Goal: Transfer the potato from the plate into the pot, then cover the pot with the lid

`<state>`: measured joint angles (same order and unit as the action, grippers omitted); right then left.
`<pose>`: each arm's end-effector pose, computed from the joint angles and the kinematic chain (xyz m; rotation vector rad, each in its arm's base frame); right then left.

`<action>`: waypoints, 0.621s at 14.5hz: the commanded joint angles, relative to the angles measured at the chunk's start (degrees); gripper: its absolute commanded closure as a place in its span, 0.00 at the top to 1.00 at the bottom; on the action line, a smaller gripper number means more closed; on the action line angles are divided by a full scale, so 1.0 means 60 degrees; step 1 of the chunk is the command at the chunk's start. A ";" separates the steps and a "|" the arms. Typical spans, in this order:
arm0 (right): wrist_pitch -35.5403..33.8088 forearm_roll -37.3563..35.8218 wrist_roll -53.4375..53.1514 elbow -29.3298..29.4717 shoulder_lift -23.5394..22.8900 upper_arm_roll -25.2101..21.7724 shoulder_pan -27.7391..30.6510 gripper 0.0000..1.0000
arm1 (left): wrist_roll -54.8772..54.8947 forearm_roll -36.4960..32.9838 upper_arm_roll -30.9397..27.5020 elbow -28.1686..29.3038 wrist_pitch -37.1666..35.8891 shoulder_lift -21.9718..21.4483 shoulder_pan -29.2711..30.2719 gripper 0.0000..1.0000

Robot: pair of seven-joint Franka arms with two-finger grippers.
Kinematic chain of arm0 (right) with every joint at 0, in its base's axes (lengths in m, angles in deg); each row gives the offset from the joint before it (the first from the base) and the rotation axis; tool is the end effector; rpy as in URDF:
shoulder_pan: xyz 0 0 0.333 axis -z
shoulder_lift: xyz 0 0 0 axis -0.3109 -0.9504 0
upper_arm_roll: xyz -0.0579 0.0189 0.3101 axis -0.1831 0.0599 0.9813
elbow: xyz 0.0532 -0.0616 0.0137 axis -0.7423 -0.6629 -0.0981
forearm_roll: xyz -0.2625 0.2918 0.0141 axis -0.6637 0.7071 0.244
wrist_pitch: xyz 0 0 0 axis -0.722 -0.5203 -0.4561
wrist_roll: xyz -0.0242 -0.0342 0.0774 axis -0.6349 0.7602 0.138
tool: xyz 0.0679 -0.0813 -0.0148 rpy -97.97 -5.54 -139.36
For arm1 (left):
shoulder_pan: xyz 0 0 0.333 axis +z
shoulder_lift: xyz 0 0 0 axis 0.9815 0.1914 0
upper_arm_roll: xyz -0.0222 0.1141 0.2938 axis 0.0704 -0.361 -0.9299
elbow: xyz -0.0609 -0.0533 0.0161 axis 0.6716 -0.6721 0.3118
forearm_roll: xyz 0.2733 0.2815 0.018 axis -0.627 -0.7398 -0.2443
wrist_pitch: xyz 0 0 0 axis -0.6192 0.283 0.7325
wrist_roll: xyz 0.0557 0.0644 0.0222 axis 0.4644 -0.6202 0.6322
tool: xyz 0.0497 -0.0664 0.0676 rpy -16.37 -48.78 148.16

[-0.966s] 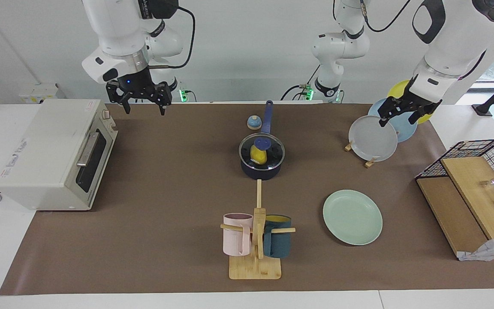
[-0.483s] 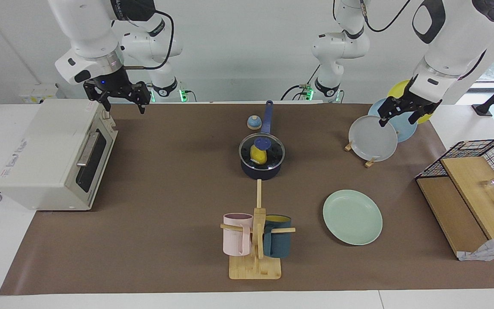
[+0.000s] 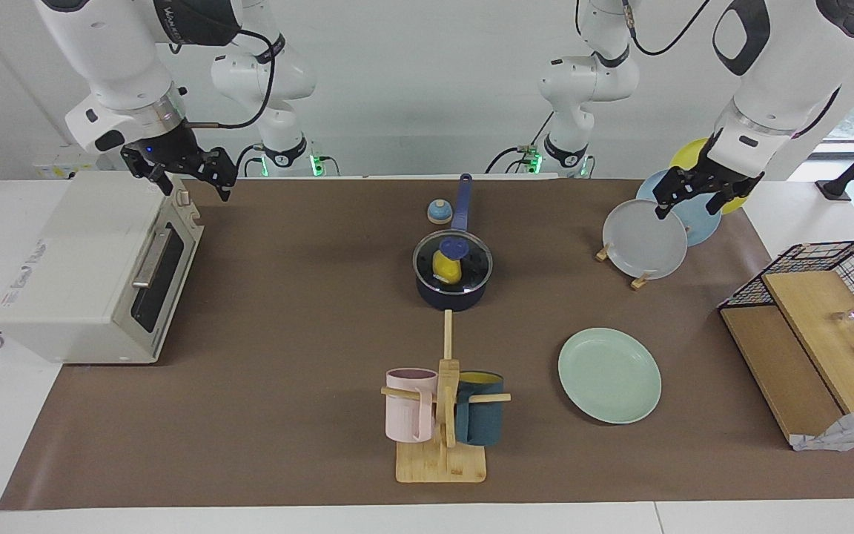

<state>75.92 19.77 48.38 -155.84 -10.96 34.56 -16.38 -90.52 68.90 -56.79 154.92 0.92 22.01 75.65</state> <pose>0.5399 0.0160 0.6191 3.0779 -0.1758 -0.1696 0.5540 -0.0455 0.6069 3.1249 0.0333 -0.0551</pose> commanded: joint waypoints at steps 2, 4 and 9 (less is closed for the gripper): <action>-0.0109 0.0208 0.0494 -0.0193 0.0209 -0.0454 0.0093 1.00 | 0.0038 0.0111 -0.0003 0.0161 0.0060 -0.0173 0.0070 1.00; 0.0053 0.0237 0.0979 -0.0209 0.0195 -0.0544 0.0093 1.00 | 0.0038 0.0111 -0.0003 0.0175 0.0060 -0.0173 0.0070 1.00; 0.0024 0.0237 0.1038 -0.0209 0.0180 -0.0734 0.0078 1.00 | 0.0038 0.0096 -0.0003 0.0161 0.0046 -0.0173 0.0070 1.00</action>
<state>75.36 20.04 53.04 -155.92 -10.73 30.80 -16.30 -90.52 68.90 -56.79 154.92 0.92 22.00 75.65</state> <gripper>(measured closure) 0.000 0.000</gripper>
